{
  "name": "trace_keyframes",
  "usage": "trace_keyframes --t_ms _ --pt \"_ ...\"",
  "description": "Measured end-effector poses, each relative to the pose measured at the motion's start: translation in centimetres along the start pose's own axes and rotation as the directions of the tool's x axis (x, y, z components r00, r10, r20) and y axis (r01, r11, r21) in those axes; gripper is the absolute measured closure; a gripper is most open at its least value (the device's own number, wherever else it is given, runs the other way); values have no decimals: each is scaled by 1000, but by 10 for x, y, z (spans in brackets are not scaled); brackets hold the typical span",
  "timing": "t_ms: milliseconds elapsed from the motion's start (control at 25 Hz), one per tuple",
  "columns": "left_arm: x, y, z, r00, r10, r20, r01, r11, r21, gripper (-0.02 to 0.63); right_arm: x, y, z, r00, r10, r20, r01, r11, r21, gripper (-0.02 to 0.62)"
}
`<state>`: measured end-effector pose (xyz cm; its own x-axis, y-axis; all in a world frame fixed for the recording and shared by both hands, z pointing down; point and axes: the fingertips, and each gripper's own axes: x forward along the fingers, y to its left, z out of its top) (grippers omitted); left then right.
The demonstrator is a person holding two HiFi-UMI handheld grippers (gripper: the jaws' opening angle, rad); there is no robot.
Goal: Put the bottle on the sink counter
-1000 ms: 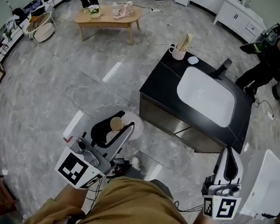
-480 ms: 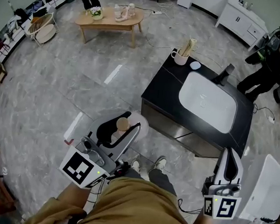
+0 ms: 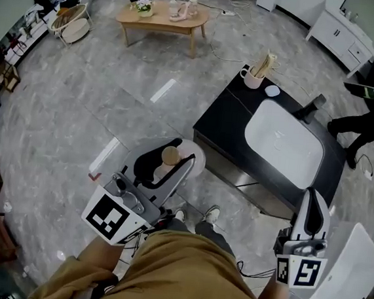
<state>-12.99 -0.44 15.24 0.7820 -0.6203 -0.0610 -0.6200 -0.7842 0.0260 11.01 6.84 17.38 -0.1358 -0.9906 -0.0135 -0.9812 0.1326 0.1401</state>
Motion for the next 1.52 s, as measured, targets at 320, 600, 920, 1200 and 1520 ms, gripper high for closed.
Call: trace_keyframes --t_ms 320,600,920,1200,1520 --pt "25 4 -7 999 30 -14 -30 1000 5 474 16 -21 -8 999 28 -17 -28 1000 6 589" --pt "44 12 -14 998 50 -32 -49 999 16 474 27 -32 -20 998 46 -38 -45 999 22 589" --pt "68 21 -32 997 57 -58 -56 998 23 474 42 -38 -37 996 68 -64 -66 997 43 589" --pt "89 25 -48 995 51 -84 -51 999 11 474 50 -42 -47 994 77 -79 -73 996 56 589" --pt "112 36 -63 995 43 -92 -38 998 55 474 59 -50 -59 993 74 -95 -68 996 64 589"
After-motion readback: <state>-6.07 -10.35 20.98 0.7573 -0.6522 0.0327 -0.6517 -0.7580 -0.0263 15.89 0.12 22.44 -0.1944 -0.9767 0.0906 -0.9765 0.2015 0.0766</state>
